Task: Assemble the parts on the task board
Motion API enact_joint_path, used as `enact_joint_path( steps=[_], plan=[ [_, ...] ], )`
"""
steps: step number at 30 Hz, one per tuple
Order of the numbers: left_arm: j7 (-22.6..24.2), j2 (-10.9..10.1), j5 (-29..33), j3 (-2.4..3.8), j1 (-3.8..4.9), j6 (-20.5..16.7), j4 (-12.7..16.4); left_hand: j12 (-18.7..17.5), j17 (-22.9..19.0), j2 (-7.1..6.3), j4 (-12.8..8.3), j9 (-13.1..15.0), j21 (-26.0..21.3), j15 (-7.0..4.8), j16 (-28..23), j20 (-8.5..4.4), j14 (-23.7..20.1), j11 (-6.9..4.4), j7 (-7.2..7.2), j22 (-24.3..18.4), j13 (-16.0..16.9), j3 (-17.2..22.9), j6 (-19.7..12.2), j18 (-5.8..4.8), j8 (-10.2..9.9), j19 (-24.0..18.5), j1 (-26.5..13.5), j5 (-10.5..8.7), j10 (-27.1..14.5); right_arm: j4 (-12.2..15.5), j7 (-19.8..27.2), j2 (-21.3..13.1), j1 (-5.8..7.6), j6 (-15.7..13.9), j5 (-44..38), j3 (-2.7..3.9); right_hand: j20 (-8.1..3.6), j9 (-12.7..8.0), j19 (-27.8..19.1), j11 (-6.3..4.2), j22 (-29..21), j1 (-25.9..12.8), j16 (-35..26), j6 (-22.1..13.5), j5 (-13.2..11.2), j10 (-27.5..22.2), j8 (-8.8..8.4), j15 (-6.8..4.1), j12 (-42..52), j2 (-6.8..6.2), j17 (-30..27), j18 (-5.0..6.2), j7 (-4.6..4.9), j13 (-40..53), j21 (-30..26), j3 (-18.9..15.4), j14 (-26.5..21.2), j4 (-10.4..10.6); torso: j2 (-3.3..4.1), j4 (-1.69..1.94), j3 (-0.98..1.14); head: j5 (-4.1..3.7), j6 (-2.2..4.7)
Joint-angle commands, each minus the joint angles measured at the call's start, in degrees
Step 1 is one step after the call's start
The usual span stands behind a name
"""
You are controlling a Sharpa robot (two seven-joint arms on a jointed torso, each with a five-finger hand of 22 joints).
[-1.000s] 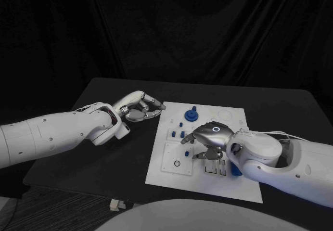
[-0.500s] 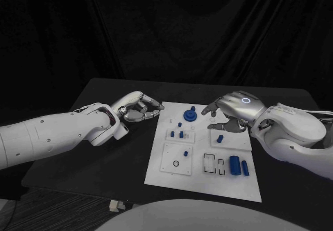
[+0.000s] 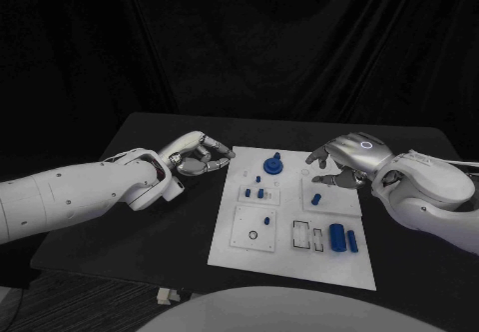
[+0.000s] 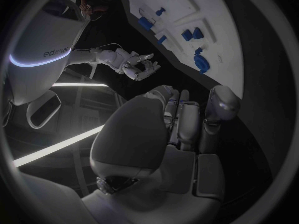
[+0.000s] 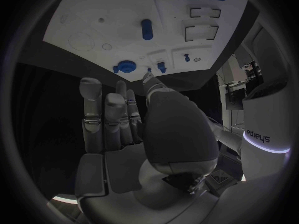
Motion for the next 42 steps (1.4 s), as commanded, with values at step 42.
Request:
enact_joint_path(
  steps=[42],
  plan=[
    [0.8,0.4,0.2,0.05,-0.36,0.4,-0.2,-0.2,-0.7,0.42,0.2,-0.1,-1.3,0.38,-0.6,0.02,-0.7,0.22,0.51,6.7,-0.1,0.7,-0.1,0.98,-0.3,-1.0,0.3,0.56,0.2,-3.4,-2.2,2.0,-5.96,8.2,-0.4,0.04,-0.16,0.2,1.8,0.5,5.5,3.1,1.2,4.9,11.9,-1.2,1.23,-0.03,-9.4,-0.59,2.4,-1.71,1.85,-4.8,3.4,2.9,2.3,-2.0,0.05,0.02,0.01,0.08,0.0]
  ],
)
